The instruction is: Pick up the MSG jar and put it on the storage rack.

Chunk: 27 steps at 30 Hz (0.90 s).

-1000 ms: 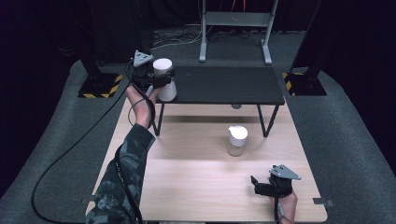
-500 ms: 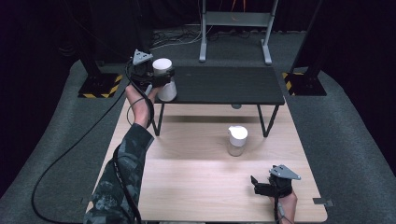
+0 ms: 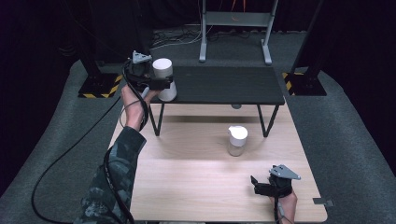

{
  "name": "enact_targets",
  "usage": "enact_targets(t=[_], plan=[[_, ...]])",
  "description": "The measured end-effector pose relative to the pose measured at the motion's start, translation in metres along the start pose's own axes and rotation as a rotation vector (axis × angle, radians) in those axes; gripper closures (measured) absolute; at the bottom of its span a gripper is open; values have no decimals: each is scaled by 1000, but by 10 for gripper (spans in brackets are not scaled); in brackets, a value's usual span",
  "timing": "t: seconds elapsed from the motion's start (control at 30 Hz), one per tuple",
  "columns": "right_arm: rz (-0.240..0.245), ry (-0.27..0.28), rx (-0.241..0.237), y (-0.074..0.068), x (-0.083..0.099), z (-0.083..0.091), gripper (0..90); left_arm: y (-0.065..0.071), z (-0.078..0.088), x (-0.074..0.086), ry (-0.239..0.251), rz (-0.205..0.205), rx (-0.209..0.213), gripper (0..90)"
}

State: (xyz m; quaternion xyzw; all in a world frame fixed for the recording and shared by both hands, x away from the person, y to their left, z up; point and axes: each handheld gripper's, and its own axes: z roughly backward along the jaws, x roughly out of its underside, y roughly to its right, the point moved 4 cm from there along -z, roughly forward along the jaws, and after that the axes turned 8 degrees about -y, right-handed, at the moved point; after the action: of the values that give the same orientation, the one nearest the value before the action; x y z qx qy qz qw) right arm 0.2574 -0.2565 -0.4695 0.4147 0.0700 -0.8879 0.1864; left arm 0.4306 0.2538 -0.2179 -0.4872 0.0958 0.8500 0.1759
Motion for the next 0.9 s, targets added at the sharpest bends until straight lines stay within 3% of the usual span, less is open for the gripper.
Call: enact_targets(t=[0.2,0.33,0.5,0.6,0.9], plan=[[-2,0,-1,0,0,0,0,1,9,6,-89,-26,-3,2],[-1,1,-1,0,0,0,0,5,11,23,-145,-59,-4,2],[0,1,0,0,0,0,0,8,12,47,-196,-84,-2,2],[-1,2,-1,0,0,0,0,13,9,63,-244,-120,-4,2],[-3,4,0,0,1,0,0,24,-6,122,-344,-126,32,2]])
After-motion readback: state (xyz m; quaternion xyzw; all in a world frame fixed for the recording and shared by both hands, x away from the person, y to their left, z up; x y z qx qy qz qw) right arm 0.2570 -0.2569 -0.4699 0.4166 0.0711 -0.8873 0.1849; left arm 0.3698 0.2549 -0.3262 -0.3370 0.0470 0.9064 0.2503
